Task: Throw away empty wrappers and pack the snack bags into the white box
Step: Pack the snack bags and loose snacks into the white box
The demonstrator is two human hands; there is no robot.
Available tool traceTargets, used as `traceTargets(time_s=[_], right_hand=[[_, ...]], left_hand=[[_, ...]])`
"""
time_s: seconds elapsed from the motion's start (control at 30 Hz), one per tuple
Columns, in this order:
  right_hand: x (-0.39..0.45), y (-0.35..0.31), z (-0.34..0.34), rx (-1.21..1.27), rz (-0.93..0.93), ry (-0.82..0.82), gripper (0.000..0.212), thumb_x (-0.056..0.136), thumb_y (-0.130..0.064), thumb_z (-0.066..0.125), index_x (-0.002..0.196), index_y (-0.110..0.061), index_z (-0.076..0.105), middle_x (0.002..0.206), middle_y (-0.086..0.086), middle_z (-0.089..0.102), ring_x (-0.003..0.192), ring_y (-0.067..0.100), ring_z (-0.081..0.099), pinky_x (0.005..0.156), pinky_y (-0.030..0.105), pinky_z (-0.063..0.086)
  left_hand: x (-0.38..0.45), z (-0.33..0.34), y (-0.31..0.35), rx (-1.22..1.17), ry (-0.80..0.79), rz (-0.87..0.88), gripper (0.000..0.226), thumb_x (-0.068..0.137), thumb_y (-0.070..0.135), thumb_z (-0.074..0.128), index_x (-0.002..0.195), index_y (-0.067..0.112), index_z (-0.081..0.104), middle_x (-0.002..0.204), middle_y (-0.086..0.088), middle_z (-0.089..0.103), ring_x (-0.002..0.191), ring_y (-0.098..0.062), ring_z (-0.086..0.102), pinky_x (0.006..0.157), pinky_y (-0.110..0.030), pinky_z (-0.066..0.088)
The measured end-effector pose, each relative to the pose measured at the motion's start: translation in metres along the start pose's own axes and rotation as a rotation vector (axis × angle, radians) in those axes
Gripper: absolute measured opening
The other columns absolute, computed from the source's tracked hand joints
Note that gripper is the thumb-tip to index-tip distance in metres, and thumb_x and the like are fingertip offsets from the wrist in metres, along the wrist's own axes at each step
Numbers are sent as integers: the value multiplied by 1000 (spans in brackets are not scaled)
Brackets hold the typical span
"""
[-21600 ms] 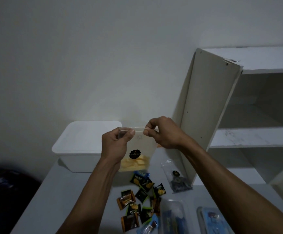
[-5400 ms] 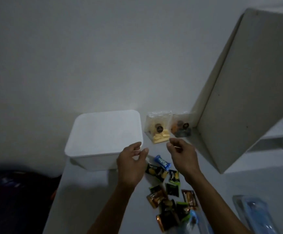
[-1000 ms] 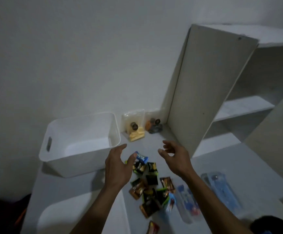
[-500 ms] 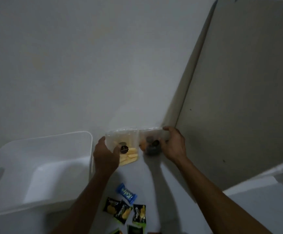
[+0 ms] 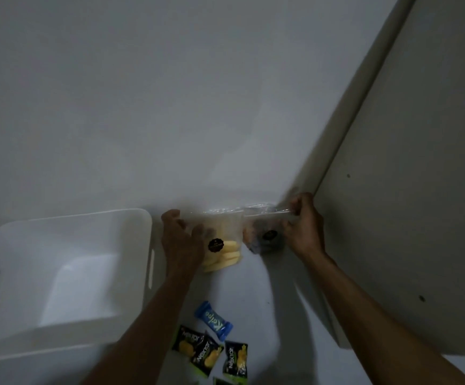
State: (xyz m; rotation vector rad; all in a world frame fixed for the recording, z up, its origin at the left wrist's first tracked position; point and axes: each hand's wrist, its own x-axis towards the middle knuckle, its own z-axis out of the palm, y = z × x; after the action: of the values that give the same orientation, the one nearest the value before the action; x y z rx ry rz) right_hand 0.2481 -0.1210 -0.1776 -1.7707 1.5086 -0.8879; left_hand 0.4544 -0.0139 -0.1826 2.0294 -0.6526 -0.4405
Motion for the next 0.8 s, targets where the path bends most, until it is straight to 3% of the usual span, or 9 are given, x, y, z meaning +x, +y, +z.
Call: traceTargets(time_s=[0.1,0.23,0.4,0.57,0.67,0.8], right_hand=[[1,-4,-6,-44,-8,-83,43,72,8,61,102,-22,53,87,-2,58,74,14,55,57,7,40],[9,-12,-13,-318,-108,-259,18,74,-5,65,86,-18,69,86,6,71,85,26,66,74,33,54],[6,-32,-27,-690,-174,-379,14,87,-28,61,99,-26,69,103,6,70,96,29,65,77,33,52],[-5,-54,-43,-852,-312,-394,18,94,-26,54,103,-21,69,109,6,67,109,27,59,80,38,53],[-12,-78,-62,-901,-384,-382,14,94,-23,58,103,-21,69,107,6,65,108,26,58,73,36,49],[-19,-122,-91,-929,-459,-358,8,94,-21,61,95,-18,68,97,9,66,99,26,59,64,35,47]], left_hand=[[4,-6,-3,61,-32,83,39,79,11,74,112,9,54,93,-5,62,86,-23,59,72,-27,40],[11,-17,-11,347,-132,255,10,85,20,67,91,12,68,92,-13,67,89,-32,63,79,-40,50],[11,-31,-7,548,-223,369,17,92,27,58,83,19,70,89,-7,69,88,-29,63,78,-40,51],[0,-44,15,446,-192,391,18,91,28,62,85,16,75,88,-5,71,83,-28,63,74,-40,51],[-3,-63,42,338,-192,408,20,90,30,65,88,14,77,82,-5,72,71,-23,65,69,-37,54],[0,-106,82,327,-146,479,17,89,28,67,93,16,78,93,-6,74,85,-26,65,78,-39,54]])
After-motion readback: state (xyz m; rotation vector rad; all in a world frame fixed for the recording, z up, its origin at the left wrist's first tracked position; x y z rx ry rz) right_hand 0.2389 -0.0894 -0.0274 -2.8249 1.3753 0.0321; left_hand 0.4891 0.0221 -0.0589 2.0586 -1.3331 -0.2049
